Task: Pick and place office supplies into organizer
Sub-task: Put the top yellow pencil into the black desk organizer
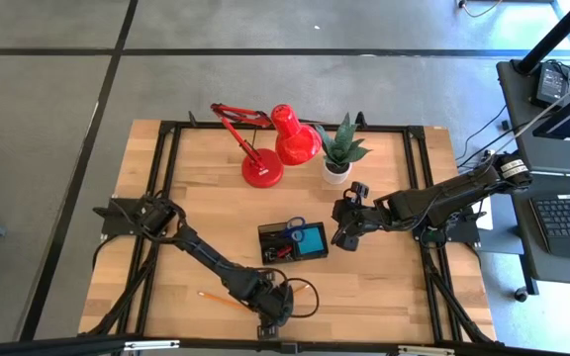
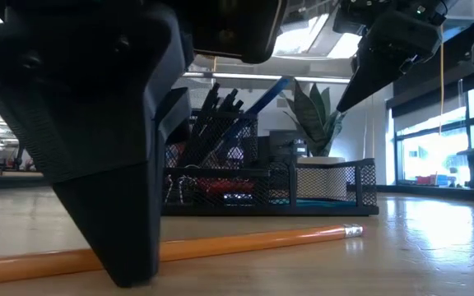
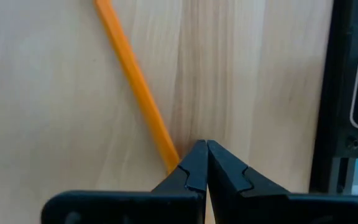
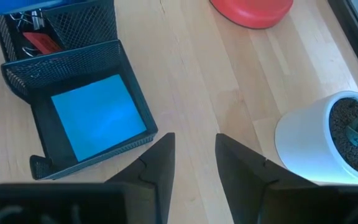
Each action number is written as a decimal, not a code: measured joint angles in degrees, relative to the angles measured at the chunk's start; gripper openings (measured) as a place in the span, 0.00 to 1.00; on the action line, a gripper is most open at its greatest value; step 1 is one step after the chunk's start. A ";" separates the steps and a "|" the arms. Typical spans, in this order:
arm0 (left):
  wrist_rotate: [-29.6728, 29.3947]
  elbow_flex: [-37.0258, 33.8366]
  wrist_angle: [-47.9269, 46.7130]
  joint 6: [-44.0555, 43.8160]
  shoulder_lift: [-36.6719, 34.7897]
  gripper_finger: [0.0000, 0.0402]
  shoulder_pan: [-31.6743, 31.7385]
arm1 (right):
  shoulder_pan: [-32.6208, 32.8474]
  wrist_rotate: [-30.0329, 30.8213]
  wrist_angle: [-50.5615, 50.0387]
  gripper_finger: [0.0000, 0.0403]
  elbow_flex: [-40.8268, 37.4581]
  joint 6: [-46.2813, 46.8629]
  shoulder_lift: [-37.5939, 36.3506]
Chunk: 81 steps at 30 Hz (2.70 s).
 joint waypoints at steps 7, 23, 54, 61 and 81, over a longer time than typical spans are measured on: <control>0.10 -0.04 -1.93 0.39 -0.02 0.00 0.46 | 0.50 -0.17 0.01 0.30 0.27 -3.06 0.00; -0.10 -0.04 -2.56 0.50 -0.07 0.00 -0.08 | 18.92 -4.14 17.97 0.30 3.45 -8.77 -0.04; 0.11 -0.15 -2.04 3.02 -0.07 0.00 -0.32 | 26.73 -1.41 79.02 0.30 -23.17 -16.93 17.10; 0.12 -0.15 -2.03 3.02 -0.07 0.01 -0.32 | 25.94 -1.58 86.06 0.30 -20.21 -17.52 26.67; 1.56 -0.15 -2.08 3.02 -0.07 0.00 -0.28 | 20.60 -1.57 81.02 0.30 -11.47 -11.54 38.29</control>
